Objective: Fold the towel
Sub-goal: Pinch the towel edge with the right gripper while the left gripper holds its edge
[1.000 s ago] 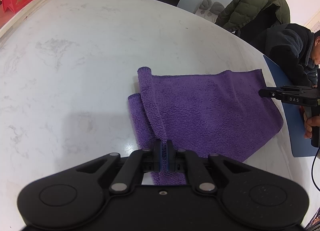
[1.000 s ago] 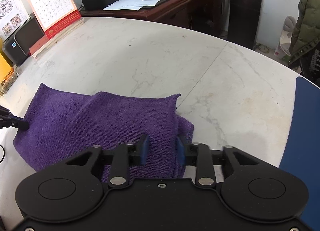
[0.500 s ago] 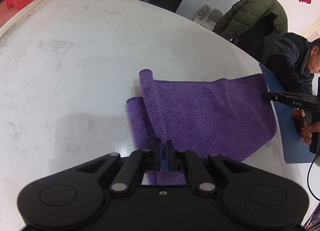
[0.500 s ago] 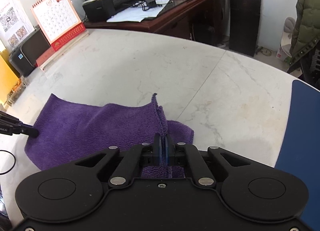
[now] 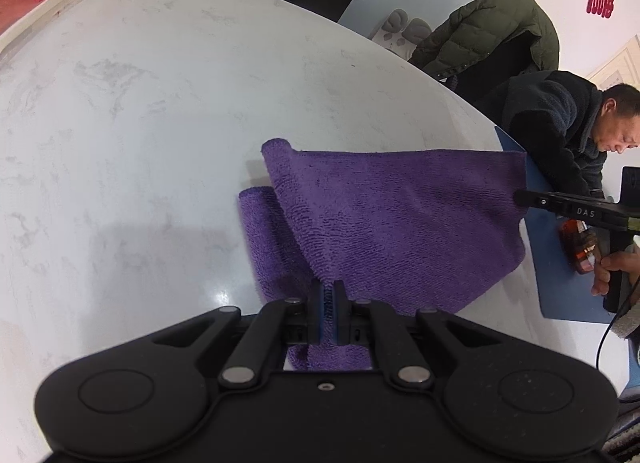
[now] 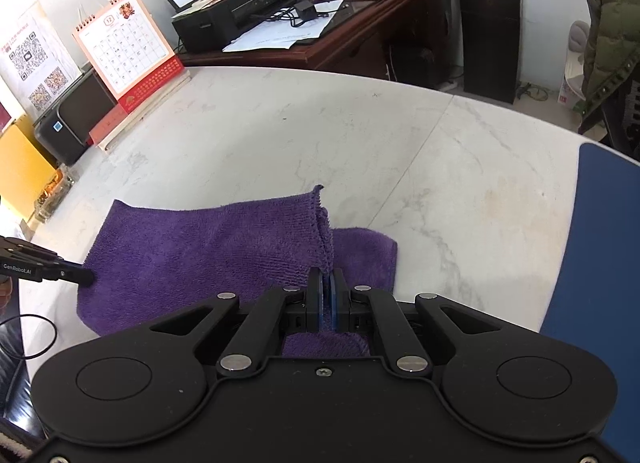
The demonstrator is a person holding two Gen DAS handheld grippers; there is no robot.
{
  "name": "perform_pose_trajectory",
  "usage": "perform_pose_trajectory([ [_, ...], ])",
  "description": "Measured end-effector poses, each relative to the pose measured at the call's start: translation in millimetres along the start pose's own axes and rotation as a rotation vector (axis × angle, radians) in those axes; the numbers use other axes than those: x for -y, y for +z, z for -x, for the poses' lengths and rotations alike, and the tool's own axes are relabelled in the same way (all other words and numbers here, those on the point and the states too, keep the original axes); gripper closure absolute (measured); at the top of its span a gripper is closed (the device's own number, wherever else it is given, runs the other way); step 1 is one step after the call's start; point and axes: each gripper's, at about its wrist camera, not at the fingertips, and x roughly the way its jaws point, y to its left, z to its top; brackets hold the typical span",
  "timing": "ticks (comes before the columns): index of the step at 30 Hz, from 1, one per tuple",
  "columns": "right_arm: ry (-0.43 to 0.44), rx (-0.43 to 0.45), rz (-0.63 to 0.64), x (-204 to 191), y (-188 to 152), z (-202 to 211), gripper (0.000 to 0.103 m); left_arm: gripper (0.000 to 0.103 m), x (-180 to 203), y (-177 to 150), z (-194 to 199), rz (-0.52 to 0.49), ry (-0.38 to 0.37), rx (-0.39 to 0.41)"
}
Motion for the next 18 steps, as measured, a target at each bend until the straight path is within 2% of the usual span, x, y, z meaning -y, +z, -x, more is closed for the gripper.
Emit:
perform_pose_trajectory([
  [8, 0.010, -0.024, -0.037, 3.0, -8.5, -1.8, 0.100, 0.100, -4.0, -6.3, -10.0, 0.033, -0.027, -0.067],
  [18, -0.002, -0.027, -0.054, 7.1, -11.1, 1.0, 0.100, 0.100, -0.6, -4.8, -8.9, 0.025, -0.057, -0.087],
])
